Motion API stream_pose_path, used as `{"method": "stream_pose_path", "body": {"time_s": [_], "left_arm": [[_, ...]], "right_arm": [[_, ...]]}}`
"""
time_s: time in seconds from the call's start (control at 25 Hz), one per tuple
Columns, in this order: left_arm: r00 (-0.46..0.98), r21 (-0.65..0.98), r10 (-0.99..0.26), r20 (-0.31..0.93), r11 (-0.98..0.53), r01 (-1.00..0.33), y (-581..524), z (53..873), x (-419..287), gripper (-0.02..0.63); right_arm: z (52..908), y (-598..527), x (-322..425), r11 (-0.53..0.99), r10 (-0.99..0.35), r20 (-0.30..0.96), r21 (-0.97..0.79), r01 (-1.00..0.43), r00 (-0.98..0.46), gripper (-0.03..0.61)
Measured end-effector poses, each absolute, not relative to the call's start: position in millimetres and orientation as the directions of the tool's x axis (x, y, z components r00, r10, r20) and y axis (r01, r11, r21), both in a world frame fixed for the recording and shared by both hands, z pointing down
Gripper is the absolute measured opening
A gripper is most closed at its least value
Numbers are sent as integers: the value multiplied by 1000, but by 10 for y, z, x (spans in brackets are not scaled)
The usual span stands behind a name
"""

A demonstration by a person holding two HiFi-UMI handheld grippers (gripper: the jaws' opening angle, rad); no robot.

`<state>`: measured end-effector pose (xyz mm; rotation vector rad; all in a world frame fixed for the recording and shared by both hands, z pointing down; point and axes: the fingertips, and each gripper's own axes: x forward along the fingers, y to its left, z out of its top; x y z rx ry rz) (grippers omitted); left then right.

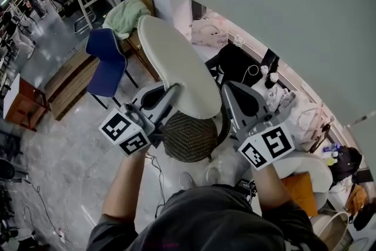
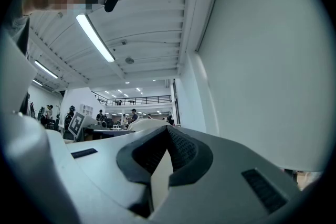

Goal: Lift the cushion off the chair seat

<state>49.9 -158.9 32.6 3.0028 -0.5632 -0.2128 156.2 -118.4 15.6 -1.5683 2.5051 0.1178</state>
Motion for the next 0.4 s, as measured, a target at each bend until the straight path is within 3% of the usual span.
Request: {"method": "stream_pose_path", "body": {"time_s": [0.4], "left_arm": [[924, 111, -368, -109, -928, -357, -1665, 354, 586, 26]], "right_arm": [[141, -1267, 1626, 442, -884, -191, -37, -896, -428, 8]]}}
